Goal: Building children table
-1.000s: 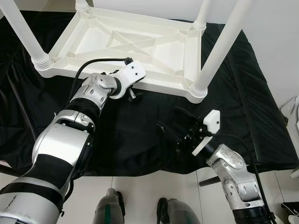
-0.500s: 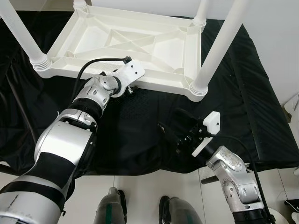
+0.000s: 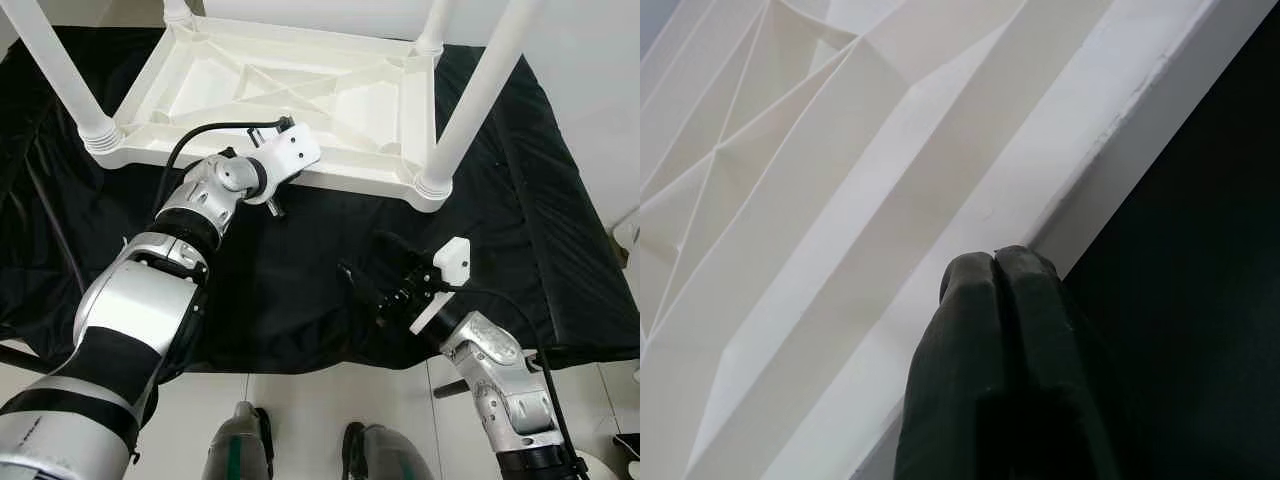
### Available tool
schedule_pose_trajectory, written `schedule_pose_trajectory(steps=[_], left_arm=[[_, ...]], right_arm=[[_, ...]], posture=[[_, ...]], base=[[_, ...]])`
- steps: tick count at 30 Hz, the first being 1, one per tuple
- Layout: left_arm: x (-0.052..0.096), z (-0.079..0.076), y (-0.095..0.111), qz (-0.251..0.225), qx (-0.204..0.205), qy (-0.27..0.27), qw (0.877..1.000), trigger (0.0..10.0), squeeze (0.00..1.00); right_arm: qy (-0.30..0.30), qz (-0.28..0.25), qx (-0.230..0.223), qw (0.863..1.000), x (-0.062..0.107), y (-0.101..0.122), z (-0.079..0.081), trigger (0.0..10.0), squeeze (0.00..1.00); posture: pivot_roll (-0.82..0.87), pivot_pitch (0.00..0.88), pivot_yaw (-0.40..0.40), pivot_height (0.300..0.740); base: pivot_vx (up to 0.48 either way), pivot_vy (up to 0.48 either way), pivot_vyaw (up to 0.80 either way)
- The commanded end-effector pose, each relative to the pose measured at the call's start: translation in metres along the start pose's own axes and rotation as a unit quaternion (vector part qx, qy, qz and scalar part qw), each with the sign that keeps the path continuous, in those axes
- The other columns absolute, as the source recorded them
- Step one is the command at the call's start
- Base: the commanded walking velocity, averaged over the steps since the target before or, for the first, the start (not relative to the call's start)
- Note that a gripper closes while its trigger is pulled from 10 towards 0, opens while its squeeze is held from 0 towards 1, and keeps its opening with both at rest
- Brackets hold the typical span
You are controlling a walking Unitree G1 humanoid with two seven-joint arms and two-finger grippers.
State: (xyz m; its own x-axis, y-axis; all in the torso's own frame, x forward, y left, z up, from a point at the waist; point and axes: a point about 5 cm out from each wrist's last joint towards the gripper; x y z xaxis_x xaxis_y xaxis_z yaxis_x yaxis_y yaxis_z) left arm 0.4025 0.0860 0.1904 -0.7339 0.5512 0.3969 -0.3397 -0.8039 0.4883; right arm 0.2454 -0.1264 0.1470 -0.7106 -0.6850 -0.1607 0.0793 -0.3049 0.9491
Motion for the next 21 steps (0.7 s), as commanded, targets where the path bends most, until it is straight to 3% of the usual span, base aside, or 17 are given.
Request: schedule_pose_trajectory(steps=[1, 2, 3, 4, 8, 9, 10, 11, 17, 21], left_arm=[[-0.004, -0.032, -0.01, 0.0, 0.015, -0.099, 0.995, 3.3, 0.0], [-0.004, -0.042, -0.007, -0.031, 0.003, -0.136, 0.99, 5.9, 0.0], [-0.004, -0.042, -0.007, -0.031, 0.003, -0.136, 0.99, 5.9, 0.0], [-0.004, -0.05, -0.004, -0.051, -0.011, -0.152, 0.987, 10.0, 0.0], [-0.005, -0.051, -0.003, -0.05, -0.011, -0.146, 0.988, 10.0, 0.0], [-0.006, -0.048, -0.002, -0.047, -0.005, -0.139, 0.989, 10.0, 0.55], [-0.006, -0.048, -0.002, -0.047, -0.005, -0.139, 0.989, 10.0, 0.55], [-0.006, -0.044, -0.001, -0.046, 0.007, -0.133, 0.99, 10.0, 1.0], [-0.006, -0.024, 0.005, -0.032, 0.0, -0.089, 0.996, 10.0, 1.0], [-0.006, -0.02, 0.006, -0.03, -0.004, -0.081, 0.996, 10.0, 1.0]], right_arm=[[-0.005, 0.007, 0.005, 1.0, 0.0, -0.002, -0.002, 10.0, 0.0], [-0.008, 0.007, 0.01, 1.0, -0.001, -0.001, -0.005, 10.0, 0.0], [-0.008, 0.007, 0.01, 1.0, -0.001, -0.001, -0.005, 10.0, 0.0], [-0.011, 0.004, 0.014, 1.0, -0.001, 0.001, -0.007, 10.0, 0.0], [-0.012, 0.001, 0.014, 1.0, -0.002, 0.002, -0.008, 10.0, 0.0], [-0.013, 0.001, 0.014, 1.0, -0.002, 0.002, -0.009, 10.0, 0.0], [-0.013, 0.001, 0.014, 1.0, -0.002, 0.002, -0.009, 10.0, 0.0], [-0.014, 0.001, 0.014, 1.0, -0.002, 0.002, -0.009, 10.0, 0.0], [-0.017, -0.002, 0.014, 1.0, -0.003, 0.002, -0.009, 10.0, 0.0], [-0.017, -0.004, 0.015, 1.0, -0.003, 0.003, -0.009, 10.0, 0.0]], posture=[[-0.08, 0.136, 0.036, 0.74], [-0.07, 0.134, 0.039, 0.74], [-0.07, 0.134, 0.039, 0.74], [-0.07, 0.132, 0.041, 0.74], [-0.07, 0.132, 0.041, 0.74], [-0.07, 0.131, 0.04, 0.74], [-0.07, 0.131, 0.04, 0.74], [-0.07, 0.132, 0.041, 0.74], [-0.07, 0.134, 0.041, 0.74], [-0.08, 0.135, 0.044, 0.74]], base=[[0.0, 0.0, 0.0], [0.0, 0.0, 0.0], [0.0, 0.0, 0.0], [0.0, 0.0, 0.0], [0.0, 0.0, 0.0], [0.0, 0.0, 0.0], [0.0, 0.0, 0.0], [0.0, 0.0, 0.0], [0.0, 0.0, 0.0], [0.0, 0.0, 0.0]])
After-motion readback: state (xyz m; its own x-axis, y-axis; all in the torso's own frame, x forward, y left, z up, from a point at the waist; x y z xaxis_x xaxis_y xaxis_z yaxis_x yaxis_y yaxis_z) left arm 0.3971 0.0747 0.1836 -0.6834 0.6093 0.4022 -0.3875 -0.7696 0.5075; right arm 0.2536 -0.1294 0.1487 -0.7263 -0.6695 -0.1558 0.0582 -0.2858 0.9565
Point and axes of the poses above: a point about 5 cm out from each wrist's last joint towards the gripper, its own x axis pointing back from the gripper into the wrist, its own y axis along the axis of the wrist's last joint, z = x × y, and after that the axes turned 15 degrees about -x, right-handed
